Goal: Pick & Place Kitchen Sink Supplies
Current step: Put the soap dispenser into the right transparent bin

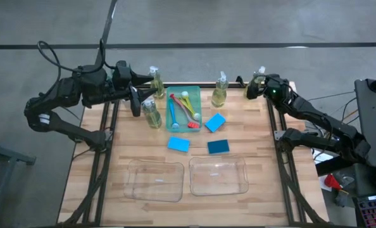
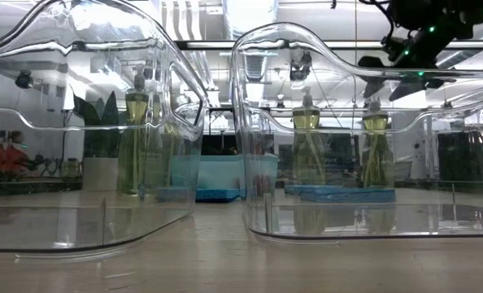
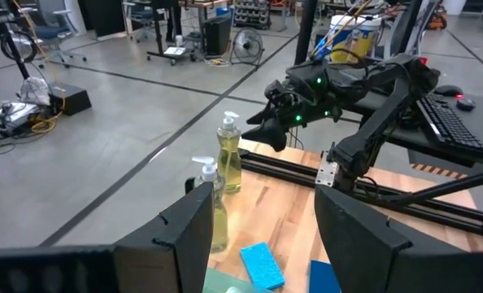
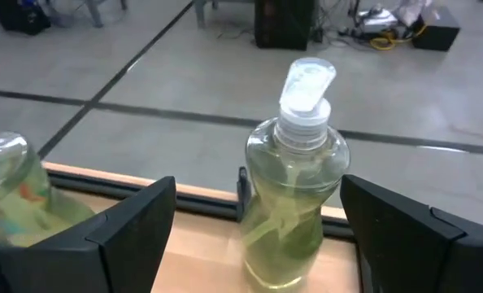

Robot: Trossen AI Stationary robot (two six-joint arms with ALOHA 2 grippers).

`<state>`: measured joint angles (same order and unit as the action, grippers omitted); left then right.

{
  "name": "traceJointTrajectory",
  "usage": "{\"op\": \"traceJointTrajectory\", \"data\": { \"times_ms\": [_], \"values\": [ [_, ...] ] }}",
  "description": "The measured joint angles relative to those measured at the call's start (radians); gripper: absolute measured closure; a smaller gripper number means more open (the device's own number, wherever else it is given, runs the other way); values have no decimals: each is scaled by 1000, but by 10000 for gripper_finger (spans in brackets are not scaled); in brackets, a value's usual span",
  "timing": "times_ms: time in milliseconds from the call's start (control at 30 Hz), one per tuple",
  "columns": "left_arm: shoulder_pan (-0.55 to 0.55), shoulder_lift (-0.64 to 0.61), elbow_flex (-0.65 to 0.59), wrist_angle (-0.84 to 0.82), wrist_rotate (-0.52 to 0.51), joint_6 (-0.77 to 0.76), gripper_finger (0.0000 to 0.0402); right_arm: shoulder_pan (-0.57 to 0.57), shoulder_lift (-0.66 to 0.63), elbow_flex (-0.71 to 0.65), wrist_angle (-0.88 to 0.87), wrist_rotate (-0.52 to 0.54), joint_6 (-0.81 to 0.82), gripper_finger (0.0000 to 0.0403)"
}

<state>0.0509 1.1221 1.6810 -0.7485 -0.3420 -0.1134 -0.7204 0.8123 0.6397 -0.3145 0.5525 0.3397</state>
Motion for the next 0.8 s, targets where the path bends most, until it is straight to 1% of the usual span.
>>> {"op": "traceJointTrajectory", "data": {
  "times_ms": [267,533,800],
  "values": [
    [0,0,0,4,-10,-17,195,-3,19,-76,140,115,-7,61],
    [0,0,0,12,-24,-18,195,-20,42,-114,228,134,-9,54],
    [0,1,0,9,-25,-18,195,-19,86,-134,328,209,-26,66]
  ]
}}
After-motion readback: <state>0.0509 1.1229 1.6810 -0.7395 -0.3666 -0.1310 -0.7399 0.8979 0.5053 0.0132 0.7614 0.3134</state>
